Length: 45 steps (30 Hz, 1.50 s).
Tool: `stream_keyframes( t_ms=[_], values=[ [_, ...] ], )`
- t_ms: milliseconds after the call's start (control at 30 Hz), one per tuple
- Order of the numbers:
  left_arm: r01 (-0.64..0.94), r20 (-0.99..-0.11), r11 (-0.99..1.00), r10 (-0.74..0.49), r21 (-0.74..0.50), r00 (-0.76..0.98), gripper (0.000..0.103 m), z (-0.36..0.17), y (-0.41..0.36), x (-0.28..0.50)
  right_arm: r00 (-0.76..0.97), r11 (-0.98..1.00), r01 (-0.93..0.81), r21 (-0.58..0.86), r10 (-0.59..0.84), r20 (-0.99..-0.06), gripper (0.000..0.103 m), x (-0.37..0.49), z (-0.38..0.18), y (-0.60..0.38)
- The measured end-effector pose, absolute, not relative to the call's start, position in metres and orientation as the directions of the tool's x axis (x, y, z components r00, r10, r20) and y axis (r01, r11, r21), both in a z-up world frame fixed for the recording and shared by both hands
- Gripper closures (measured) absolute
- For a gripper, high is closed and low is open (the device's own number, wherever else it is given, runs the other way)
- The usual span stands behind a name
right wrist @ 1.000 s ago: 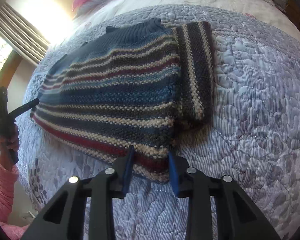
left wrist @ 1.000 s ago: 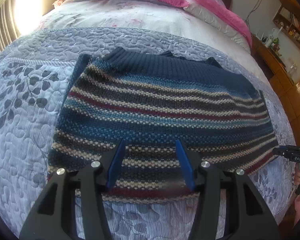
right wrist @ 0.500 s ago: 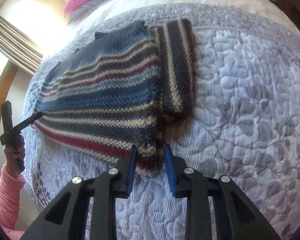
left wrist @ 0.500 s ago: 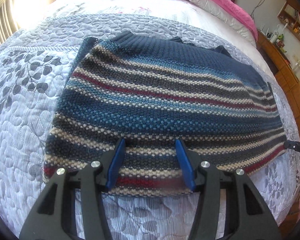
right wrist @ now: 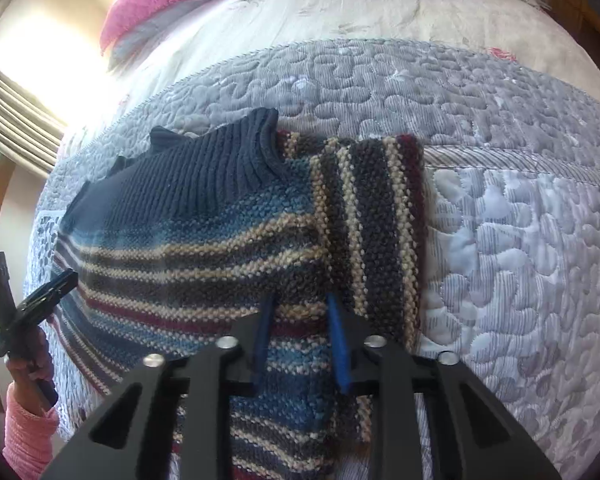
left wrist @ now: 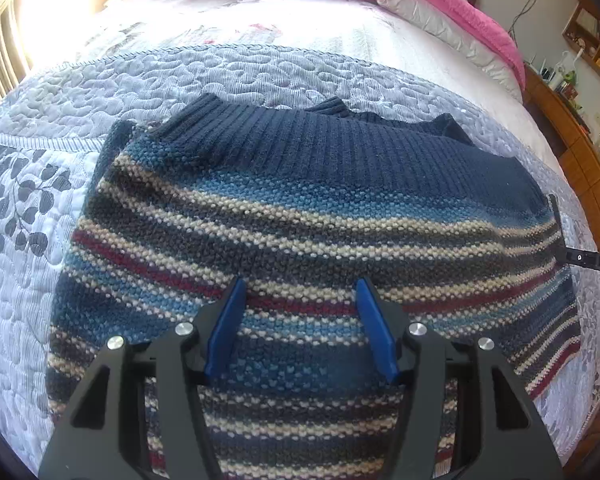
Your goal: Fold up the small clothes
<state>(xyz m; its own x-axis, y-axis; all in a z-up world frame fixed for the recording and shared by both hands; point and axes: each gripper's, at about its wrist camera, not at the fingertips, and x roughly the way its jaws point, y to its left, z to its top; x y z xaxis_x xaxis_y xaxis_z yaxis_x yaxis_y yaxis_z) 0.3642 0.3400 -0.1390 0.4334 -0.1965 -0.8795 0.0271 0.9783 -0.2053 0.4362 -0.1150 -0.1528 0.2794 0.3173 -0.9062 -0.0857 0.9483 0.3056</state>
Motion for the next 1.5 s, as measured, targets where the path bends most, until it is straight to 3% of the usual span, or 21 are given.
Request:
stream_keyframes(
  t_ms=[533, 633, 700, 767, 967, 1067, 1133, 1267, 1500],
  values=[
    [0.063, -0.87, 0.971, -0.234, -0.229, 0.435, 0.042, -0.147, 0.345, 0.362, 0.317, 0.958, -0.045, 0.285, 0.284, -0.905, 0.091, 0.426, -0.171, -0.132],
    [0.065, -0.869, 0.972, -0.23, -0.224, 0.438, 0.042, -0.147, 0.344, 0.361, 0.323, 0.941, -0.06, 0.334, 0.335, -0.885, 0.061, 0.416, -0.157, -0.133],
    [0.071, -0.869, 0.973, -0.228, -0.219, 0.44, 0.042, -0.147, 0.342, 0.362, 0.353, 0.95, -0.072, 0.305, 0.31, -0.883, 0.024, 0.4, -0.141, -0.135],
    [0.069, -0.868, 0.972, -0.23, -0.222, 0.441, 0.042, -0.148, 0.341, 0.362, 0.357, 0.968, -0.066, 0.243, 0.25, -0.9, 0.018, 0.388, -0.132, -0.137],
    [0.056, -0.862, 0.974, -0.221, -0.22, 0.456, 0.042, -0.148, 0.339, 0.359, 0.256, 0.954, -0.034, 0.297, 0.296, -0.92, 0.02, 0.375, -0.154, -0.148],
    [0.06, -0.863, 0.973, -0.226, -0.223, 0.452, 0.042, -0.148, 0.341, 0.359, 0.225, 0.928, 0.002, 0.372, 0.362, -0.905, 0.036, 0.379, -0.171, -0.152],
    [0.062, -0.864, 0.971, -0.234, -0.231, 0.446, 0.042, -0.148, 0.343, 0.359, 0.224, 0.916, 0.021, 0.4, 0.386, -0.895, 0.04, 0.382, -0.178, -0.151],
    [0.067, -0.862, 0.969, -0.243, -0.239, 0.445, 0.042, -0.148, 0.344, 0.36, 0.241, 0.893, 0.034, 0.449, 0.428, -0.871, 0.065, 0.383, -0.178, -0.151],
    [0.07, -0.86, 0.968, -0.245, -0.24, 0.448, 0.041, -0.15, 0.345, 0.359, 0.255, 0.906, 0.044, 0.421, 0.397, -0.882, 0.068, 0.381, -0.181, -0.143]
  ],
)
